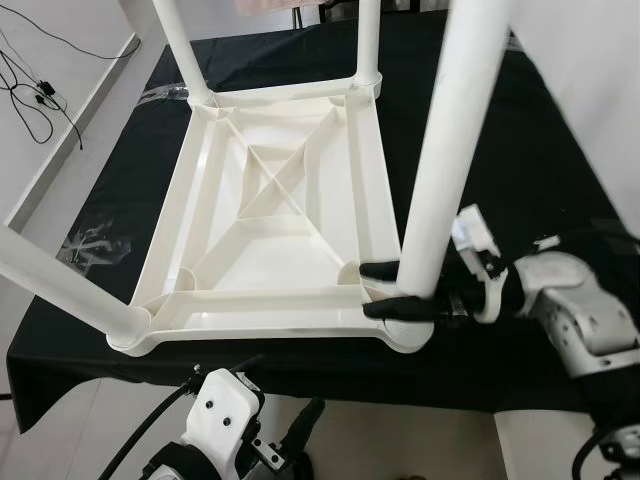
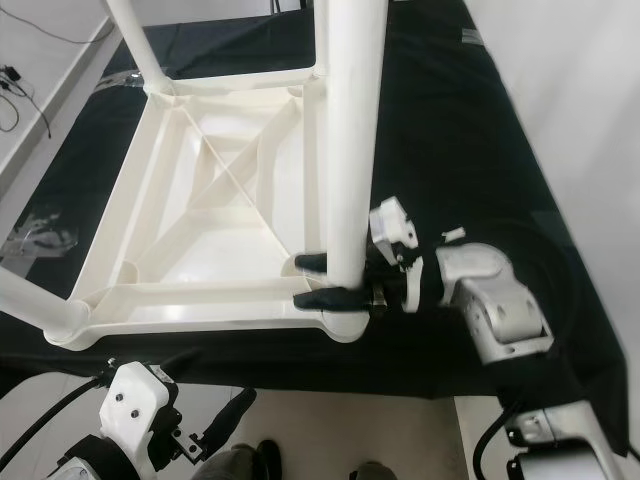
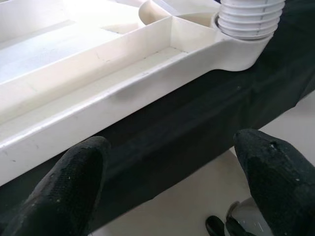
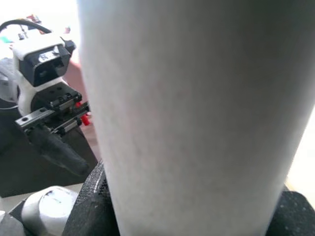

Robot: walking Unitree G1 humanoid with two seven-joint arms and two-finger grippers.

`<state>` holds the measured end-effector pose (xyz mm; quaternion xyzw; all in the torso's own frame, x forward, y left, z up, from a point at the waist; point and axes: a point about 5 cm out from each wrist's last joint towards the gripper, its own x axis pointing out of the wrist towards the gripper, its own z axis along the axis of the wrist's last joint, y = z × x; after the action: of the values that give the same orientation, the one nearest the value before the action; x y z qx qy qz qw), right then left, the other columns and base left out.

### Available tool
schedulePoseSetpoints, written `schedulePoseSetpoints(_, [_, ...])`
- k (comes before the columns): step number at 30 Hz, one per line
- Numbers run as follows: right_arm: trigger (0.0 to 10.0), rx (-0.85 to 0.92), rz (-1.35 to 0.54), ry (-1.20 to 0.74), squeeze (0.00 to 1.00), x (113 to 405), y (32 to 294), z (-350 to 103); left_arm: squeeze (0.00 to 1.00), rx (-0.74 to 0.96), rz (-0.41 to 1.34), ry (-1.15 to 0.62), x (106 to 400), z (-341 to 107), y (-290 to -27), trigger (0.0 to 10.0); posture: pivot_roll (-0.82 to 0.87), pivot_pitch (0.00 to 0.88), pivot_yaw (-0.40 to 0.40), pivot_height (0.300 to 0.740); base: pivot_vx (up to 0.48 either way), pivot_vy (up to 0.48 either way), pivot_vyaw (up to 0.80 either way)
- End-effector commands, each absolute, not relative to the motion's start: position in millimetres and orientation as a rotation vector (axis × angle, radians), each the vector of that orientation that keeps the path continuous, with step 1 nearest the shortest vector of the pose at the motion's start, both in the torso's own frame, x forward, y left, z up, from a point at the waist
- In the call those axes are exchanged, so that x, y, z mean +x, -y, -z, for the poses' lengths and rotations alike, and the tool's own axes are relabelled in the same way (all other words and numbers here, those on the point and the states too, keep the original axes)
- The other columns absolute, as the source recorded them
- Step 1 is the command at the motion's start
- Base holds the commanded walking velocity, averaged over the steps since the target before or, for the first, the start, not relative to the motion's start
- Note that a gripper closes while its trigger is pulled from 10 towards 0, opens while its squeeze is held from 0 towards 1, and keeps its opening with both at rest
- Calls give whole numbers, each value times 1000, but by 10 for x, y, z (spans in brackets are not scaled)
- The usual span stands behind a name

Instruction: Building children table

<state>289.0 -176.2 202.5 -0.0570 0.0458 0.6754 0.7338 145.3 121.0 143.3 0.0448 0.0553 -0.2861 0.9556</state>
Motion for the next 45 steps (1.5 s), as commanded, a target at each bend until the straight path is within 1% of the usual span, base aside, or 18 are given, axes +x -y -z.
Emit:
schedulePoseSetpoints(1, [10000,-84,-1491,-271,0,2824,1792,-1719,0,102,588,-135,1419,-1424,-1228,10000,54,257,85,740,0,0,0])
schedulePoseSetpoints(6, [10000,-79,-1513,-296,0,2804,1785,-1687,0,102,588,-135,1419,-1427,-1225,10000,57,257,85,740,0,0,0])
schedulePoseSetpoints(11, [10000,-117,-1508,-290,0,2810,1747,-1671,0,102,589,-135,1415,-1429,-1224,10000,57,256,85,740,0,0,0])
schedulePoseSetpoints(13, [10000,-175,-1482,-244,0,2819,1649,-1666,0,103,590,-138,1409,-1428,-1223,10000,61,255,84,740,0,0,0])
schedulePoseSetpoints(16, [10000,-195,-1464,-223,0,2820,1601,-1662,0,103,590,-138,1406,-1427,-1224,10000,59,254,85,740,0,0,0])
schedulePoseSetpoints(19, [10000,-260,-1384,-179,0,2756,1407,-1586,0,104,591,-140,1402,-1427,-1222,10000,53,251,83,740,0,0,0])
schedulePoseSetpoints(20, [10000,-262,-1351,-172,0,2727,1336,-1552,0,104,592,-140,1402,-1426,-1221,10000,52,248,82,740,0,0,0])
schedulePoseSetpoints(21, [10000,-262,-1351,-172,0,2727,1336,-1552,0,104,592,-140,1402,-1426,-1221,10000,52,248,82,740,0,0,0])
schedulePoseSetpoints(22, [10000,-272,-1322,-169,0,2674,1247,-1500,0,105,593,-141,1403,-1424,-1220,10000,50,246,83,740,0,0,0])
schedulePoseSetpoints(30, [10000,-300,-1288,-176,0,2582,1080,-1422,0,107,593,-140,1409,-1422,-1221,10000,47,245,80,740,0,0,0])
schedulePoseSetpoints(32, [10000,-332,-1146,-173,0,2608,924,-1389,0,110,592,-140,1415,-1421,-1223,10000,46,244,76,740,0,0,0])
schedulePoseSetpoints(35, [10000,-332,-1146,-173,0,2608,924,-1389,0,110,592,-140,1415,-1421,-1223,10000,46,244,76,740,0,0,0])
schedulePoseSetpoints(37, [10000,-362,-897,-212,0,2695,805,-1302,0,124,573,-128,1447,-1438,-1240,10000,44,239,73,740,0,0,0])
schedulePoseSetpoints(38, [10000,-344,-798,-235,0,2729,761,-1264,0,134,555,-115,1478,-1455,-1259,10000,44,232,75,740,0,0,0])
schedulePoseSetpoints(40, [10000,-344,-798,-235,0,2729,761,-1264,0,134,555,-115,1478,-1455,-1259,10000,44,232,75,740,0,0,0])
schedulePoseSetpoints(42, [10000,-271,-666,-247,0,2783,683,-1243,0,150,521,-87,1549,-1497,-1306,10000,41,227,75,740,0,0,0])
schedulePoseSetpoints(43, [10000,-271,-666,-247,0,2783,683,-1243,0,150,521,-87,1549,-1497,-1306,10000,41,227,75,740,0,0,0])
schedulePoseSetpoints(45, [10000,-230,-570,-226,0,2851,616,-1237,0,179,488,-48,1649,-1557,-1381,10000,37,212,77,740,0,0,0])
